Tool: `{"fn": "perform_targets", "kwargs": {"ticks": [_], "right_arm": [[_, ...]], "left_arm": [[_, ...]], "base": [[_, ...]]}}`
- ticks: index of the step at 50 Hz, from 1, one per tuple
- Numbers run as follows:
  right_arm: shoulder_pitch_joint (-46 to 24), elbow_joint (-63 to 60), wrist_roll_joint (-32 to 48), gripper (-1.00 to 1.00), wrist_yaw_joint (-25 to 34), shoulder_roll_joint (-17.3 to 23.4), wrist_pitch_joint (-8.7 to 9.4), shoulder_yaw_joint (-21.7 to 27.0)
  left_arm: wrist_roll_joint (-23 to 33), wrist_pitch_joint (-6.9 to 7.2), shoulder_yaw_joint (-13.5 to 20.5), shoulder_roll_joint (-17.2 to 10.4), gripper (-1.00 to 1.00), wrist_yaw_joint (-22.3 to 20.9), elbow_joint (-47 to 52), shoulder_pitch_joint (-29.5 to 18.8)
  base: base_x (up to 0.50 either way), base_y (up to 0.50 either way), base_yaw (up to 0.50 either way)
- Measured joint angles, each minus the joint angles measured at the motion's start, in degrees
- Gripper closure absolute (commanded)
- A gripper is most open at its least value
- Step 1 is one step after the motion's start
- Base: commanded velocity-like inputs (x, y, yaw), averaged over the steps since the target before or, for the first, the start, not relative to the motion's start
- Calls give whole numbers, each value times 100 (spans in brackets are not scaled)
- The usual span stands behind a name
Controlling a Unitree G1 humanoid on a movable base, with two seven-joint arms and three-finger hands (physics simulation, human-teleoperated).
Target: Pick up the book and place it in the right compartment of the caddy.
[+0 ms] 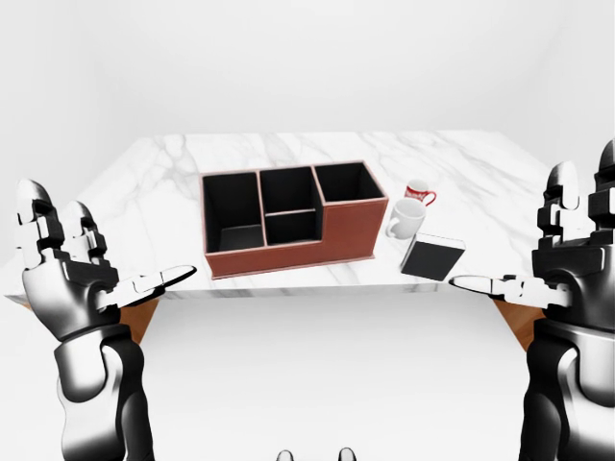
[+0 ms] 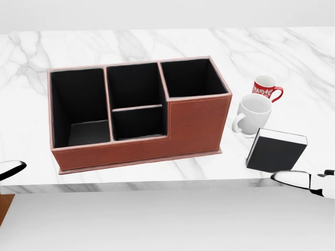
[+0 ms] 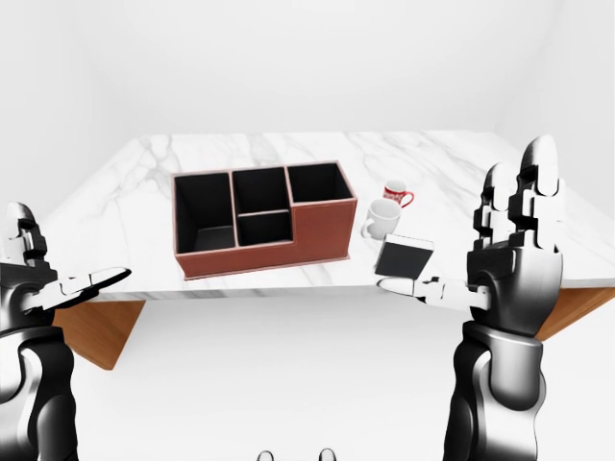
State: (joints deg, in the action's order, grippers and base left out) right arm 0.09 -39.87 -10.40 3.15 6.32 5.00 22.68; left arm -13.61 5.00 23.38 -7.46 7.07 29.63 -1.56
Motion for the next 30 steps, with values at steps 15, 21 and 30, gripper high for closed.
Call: {"fn": "perform_targets", "kwargs": {"ticks": [15,21,30], "right_arm": [[6,1,-10,-100,17,7,0,17],[12,4,-6,-100,25,3,0,10],[35,-46,16,-100,44,-11,0,-9]], "left_arm": [[-8,0,17,-6,-100,-2,-9,8],[23,0,-2,4,-100,-10,-33,14],[47,0,-24,25,-100,-44,-119,37]], "base": [[22,0,0],[24,0,0],[24,0,0]]}}
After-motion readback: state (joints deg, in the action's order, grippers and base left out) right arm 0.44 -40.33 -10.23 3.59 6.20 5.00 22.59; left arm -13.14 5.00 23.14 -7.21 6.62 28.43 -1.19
